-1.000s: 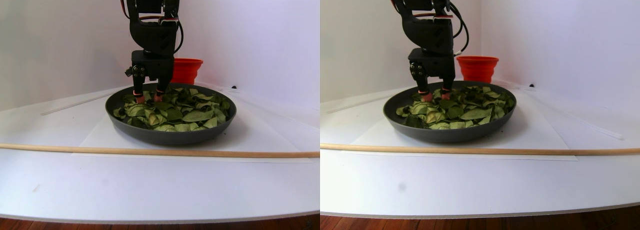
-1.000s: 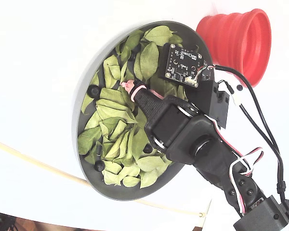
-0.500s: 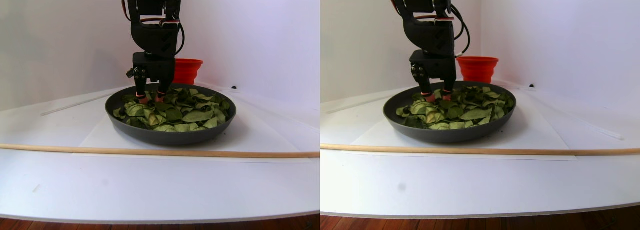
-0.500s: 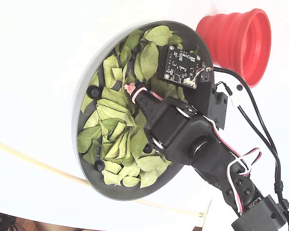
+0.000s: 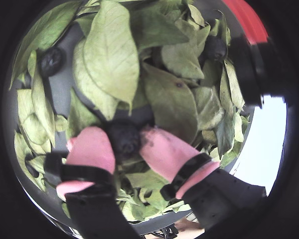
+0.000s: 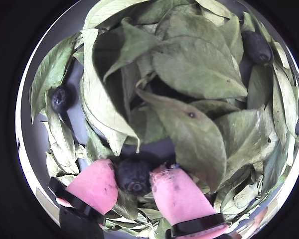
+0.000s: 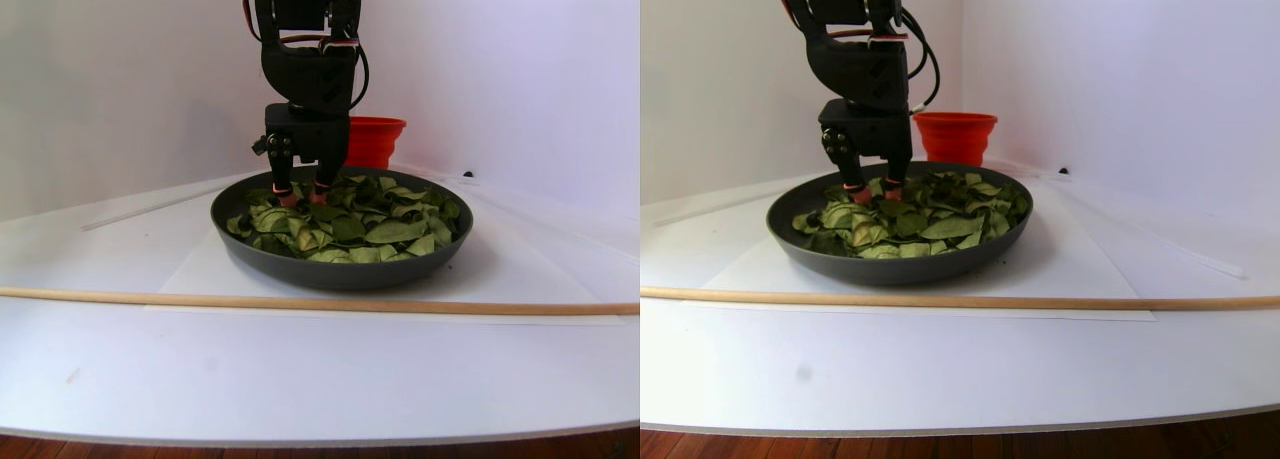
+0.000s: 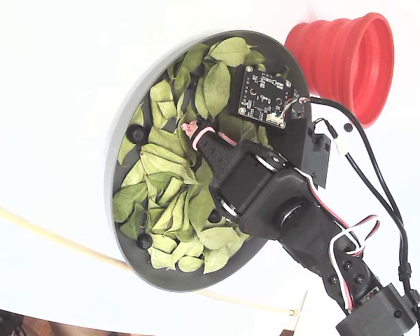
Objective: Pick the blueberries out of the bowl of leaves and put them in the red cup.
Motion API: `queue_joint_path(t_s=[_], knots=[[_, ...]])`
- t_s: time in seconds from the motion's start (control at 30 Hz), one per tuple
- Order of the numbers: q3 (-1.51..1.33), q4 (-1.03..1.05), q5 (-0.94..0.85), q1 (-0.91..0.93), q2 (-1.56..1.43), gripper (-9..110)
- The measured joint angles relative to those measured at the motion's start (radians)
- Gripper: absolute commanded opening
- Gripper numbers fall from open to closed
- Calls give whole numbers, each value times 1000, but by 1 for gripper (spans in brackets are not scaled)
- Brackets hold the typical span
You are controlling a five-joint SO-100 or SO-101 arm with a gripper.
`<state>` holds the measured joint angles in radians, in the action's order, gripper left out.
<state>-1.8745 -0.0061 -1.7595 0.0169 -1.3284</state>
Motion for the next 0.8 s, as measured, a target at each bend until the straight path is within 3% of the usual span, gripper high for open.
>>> queue_joint_path(t_s=[0.8], knots=[[-60, 40, 0, -3, -141, 12]])
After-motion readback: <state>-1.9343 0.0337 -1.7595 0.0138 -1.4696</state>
